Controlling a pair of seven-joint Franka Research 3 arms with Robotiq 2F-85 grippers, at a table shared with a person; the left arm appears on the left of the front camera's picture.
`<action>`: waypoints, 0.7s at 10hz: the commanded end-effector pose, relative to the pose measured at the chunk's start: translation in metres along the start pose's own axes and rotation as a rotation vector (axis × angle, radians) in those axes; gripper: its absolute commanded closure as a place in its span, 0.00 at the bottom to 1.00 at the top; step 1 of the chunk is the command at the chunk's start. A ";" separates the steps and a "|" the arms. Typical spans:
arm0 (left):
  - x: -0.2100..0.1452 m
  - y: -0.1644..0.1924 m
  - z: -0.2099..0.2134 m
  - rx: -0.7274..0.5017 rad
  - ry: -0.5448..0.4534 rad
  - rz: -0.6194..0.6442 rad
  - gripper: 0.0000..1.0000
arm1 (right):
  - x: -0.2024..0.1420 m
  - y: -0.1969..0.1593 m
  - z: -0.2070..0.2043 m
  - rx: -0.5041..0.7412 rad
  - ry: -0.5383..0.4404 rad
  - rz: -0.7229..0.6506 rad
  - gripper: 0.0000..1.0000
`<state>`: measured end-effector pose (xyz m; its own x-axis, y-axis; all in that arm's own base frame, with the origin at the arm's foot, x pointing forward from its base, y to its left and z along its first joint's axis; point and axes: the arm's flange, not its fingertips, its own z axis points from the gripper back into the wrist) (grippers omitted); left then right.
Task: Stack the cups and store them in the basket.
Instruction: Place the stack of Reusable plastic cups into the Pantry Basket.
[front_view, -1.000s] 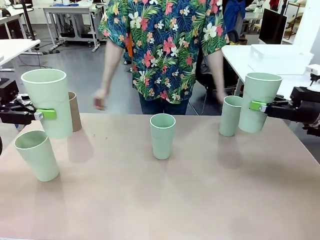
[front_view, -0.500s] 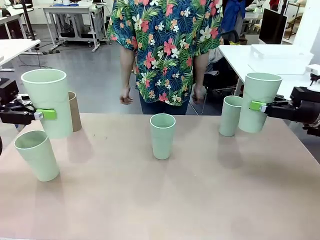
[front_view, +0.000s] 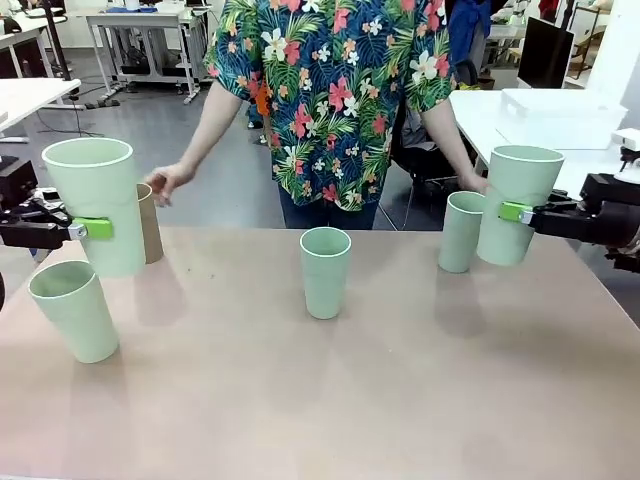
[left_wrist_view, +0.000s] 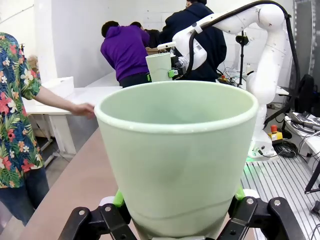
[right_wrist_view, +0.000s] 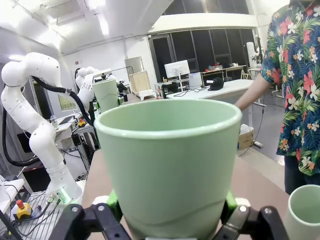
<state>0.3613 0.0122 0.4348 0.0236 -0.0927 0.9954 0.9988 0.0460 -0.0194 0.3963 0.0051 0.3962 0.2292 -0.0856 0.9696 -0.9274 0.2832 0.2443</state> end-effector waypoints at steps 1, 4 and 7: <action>0.001 0.000 0.001 0.002 -0.003 -0.005 0.15 | 0.002 0.001 0.000 -0.002 -0.003 0.005 0.14; 0.001 0.000 0.001 0.002 -0.003 -0.005 0.15 | 0.002 0.001 0.000 -0.002 -0.003 0.005 0.14; 0.001 0.000 0.001 0.002 -0.003 -0.005 0.15 | 0.002 0.001 0.000 -0.002 -0.003 0.005 0.14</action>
<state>0.3613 0.0122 0.4348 0.0236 -0.0927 0.9954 0.9988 0.0460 -0.0194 0.3963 0.0051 0.3962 0.2293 -0.0856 0.9696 -0.9274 0.2832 0.2443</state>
